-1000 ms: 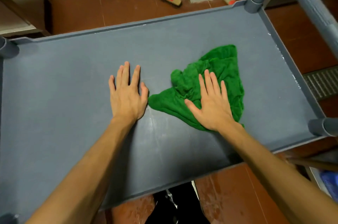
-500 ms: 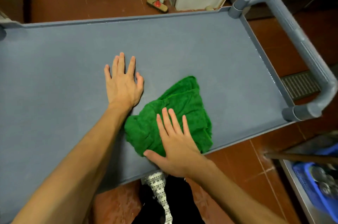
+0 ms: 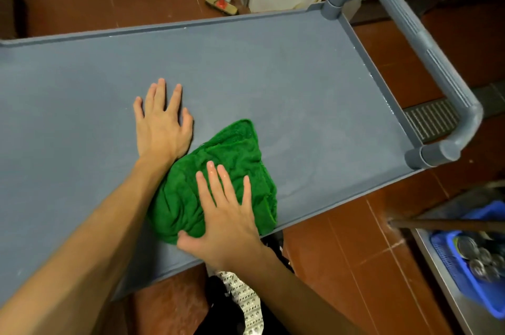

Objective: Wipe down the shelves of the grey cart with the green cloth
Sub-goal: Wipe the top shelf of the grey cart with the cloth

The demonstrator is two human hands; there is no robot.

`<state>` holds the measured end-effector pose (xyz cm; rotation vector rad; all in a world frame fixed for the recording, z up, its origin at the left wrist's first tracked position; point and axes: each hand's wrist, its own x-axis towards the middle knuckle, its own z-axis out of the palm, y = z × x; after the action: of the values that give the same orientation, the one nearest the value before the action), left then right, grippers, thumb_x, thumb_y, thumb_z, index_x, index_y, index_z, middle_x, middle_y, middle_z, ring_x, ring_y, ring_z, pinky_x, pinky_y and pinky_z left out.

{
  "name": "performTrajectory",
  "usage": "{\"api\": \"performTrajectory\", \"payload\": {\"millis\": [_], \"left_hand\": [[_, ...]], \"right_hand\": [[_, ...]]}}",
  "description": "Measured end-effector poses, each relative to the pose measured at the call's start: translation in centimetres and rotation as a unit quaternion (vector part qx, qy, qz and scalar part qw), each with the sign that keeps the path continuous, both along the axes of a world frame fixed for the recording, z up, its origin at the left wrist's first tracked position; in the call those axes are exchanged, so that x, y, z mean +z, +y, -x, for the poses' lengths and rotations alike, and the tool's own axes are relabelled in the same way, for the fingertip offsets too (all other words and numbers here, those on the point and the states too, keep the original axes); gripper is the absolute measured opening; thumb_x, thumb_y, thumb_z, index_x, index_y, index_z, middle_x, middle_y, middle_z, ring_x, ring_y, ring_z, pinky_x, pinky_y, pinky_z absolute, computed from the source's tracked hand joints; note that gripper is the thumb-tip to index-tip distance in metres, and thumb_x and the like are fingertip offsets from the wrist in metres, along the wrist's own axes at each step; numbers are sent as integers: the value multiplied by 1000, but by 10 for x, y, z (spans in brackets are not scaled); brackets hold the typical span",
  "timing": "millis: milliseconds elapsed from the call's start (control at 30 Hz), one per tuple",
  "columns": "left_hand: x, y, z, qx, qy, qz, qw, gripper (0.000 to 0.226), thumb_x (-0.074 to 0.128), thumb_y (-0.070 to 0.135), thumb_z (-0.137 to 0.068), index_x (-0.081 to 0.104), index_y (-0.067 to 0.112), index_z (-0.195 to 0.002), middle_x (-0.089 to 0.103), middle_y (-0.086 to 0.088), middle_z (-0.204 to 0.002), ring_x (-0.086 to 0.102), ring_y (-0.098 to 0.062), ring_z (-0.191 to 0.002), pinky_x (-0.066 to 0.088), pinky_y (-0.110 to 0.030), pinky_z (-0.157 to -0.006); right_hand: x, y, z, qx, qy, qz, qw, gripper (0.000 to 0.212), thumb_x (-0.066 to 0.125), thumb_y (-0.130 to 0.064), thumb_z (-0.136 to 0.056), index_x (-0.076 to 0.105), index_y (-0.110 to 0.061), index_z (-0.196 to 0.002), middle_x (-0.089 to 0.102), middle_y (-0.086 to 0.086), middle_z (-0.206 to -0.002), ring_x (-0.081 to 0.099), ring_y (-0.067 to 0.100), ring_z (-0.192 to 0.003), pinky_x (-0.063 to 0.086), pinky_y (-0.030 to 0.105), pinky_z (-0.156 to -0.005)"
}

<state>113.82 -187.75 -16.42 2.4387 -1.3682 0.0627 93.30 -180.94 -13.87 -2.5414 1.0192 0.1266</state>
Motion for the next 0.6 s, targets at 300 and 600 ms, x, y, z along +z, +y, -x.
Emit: {"api": "performTrajectory", "payload": {"millis": [300,600], "left_hand": [[-3,-2,-3,-2,16,7,1000,53,41,34,-103,44,13,-152,31,-19,-162,27,-35,-151,16,-55,-122],[-1,-4,-4,0,33,-11,999,54,35,37,-106,38,16,-155,26,-15,-165,20,-30,-154,10,-53,-126]], "right_hand": [[4,-80,58,-57,52,29,997,94,29,-64,-79,-3,-25,-158,-20,-7,-164,-20,7,-149,-14,50,-120],[9,-190,141,-214,135,68,965,79,30,-57,-96,-3,-22,-159,-21,-2,-164,-19,14,-151,-10,50,-122]]}}
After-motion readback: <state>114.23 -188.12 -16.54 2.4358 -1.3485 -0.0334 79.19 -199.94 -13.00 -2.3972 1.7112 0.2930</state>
